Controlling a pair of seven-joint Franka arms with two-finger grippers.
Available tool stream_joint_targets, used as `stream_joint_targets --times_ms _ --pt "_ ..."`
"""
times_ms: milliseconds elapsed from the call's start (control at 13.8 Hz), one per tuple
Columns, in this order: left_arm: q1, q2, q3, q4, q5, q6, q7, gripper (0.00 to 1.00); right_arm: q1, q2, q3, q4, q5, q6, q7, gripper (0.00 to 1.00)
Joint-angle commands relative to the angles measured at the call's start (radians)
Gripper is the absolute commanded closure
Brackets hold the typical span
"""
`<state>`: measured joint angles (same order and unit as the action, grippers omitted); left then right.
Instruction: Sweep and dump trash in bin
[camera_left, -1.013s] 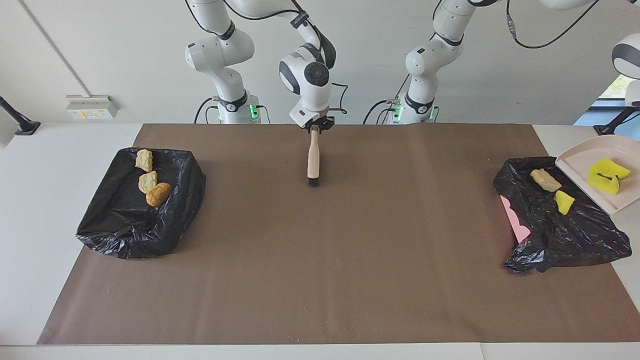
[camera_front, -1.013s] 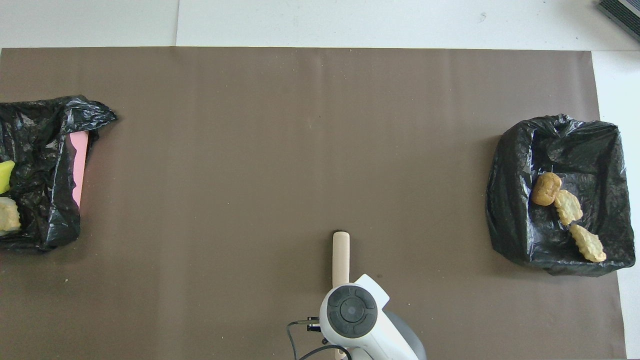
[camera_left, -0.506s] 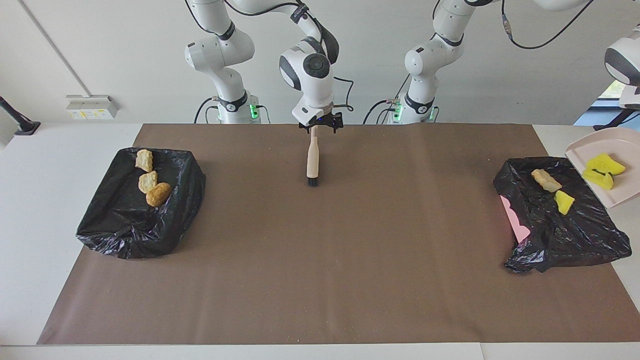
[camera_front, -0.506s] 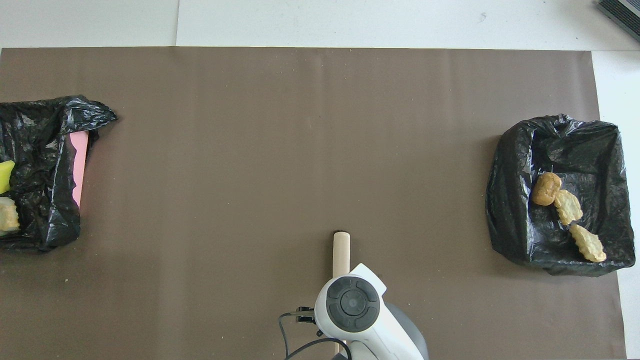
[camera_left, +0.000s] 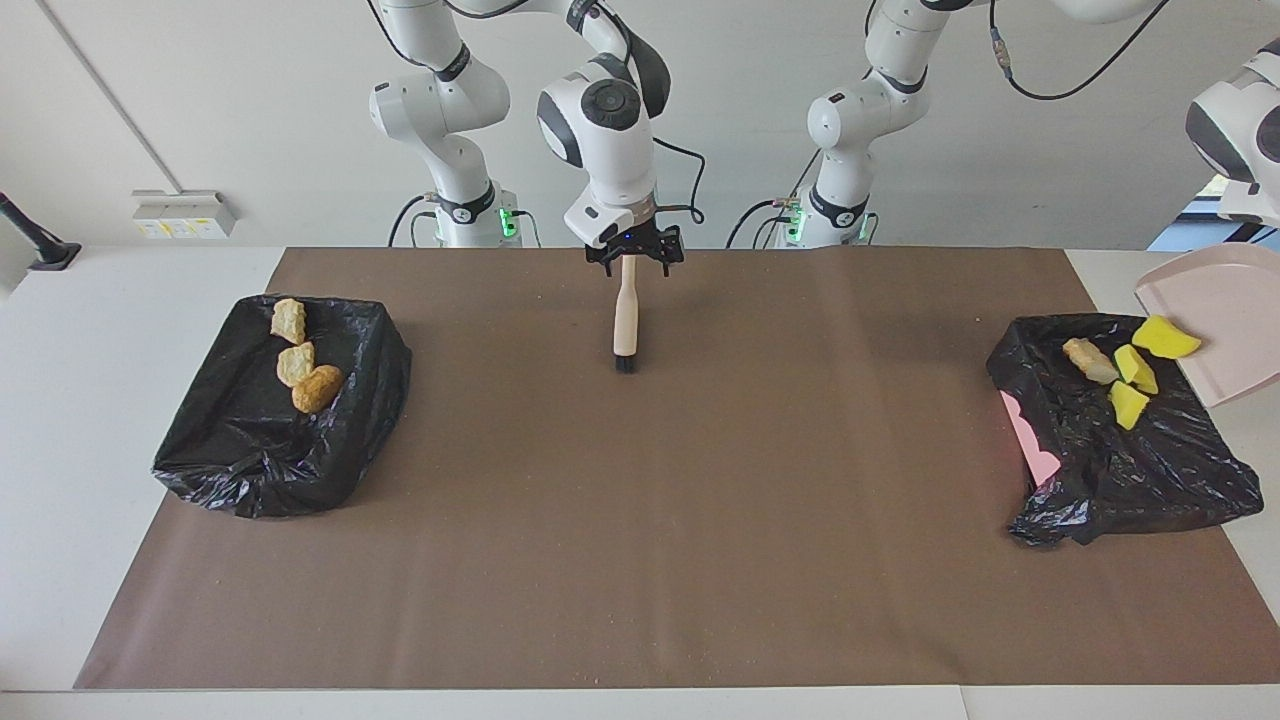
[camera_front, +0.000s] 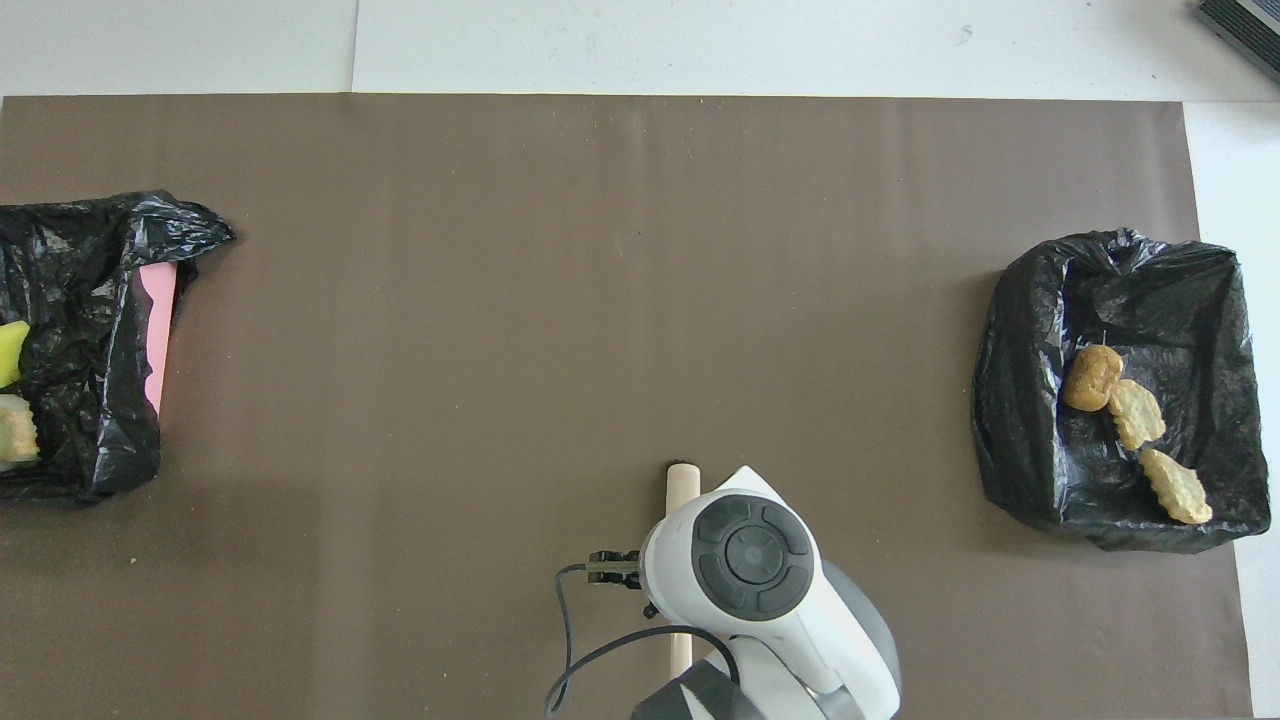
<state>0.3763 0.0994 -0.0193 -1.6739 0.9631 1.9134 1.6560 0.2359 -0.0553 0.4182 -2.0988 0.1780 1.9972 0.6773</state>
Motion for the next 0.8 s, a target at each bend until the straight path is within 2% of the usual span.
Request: stream_joint_targets --times_ms 0,145,289,434,724 --pt "-0.017 -0.036 0.001 0.000 0.000 -0.057 -0.018 1.00 -0.041 0.000 0.001 0.080 -0.064 -0.090 -0.030 0.00" --pt "-0.019 -0.041 -0.001 0.008 -0.044 -0.068 -0.022 1.00 -0.064 -0.011 -0.024 0.114 -0.069 -0.144 -0.086 0.00" --pt "-0.025 -0.046 -0.007 0.020 -0.102 -0.073 -0.027 1.00 -0.040 -0.034 -0.125 0.138 -0.072 -0.188 -0.133 0.00" --pt "-0.025 -0.056 -0.005 0.022 -0.243 -0.074 -0.054 1.00 -0.035 -0.063 -0.200 0.147 -0.075 -0.196 -0.201 0.00" --pt "-0.025 -0.081 -0.007 -0.035 -0.492 -0.085 -0.114 1.00 -0.049 -0.066 -0.343 0.244 -0.090 -0.276 -0.362 0.00"
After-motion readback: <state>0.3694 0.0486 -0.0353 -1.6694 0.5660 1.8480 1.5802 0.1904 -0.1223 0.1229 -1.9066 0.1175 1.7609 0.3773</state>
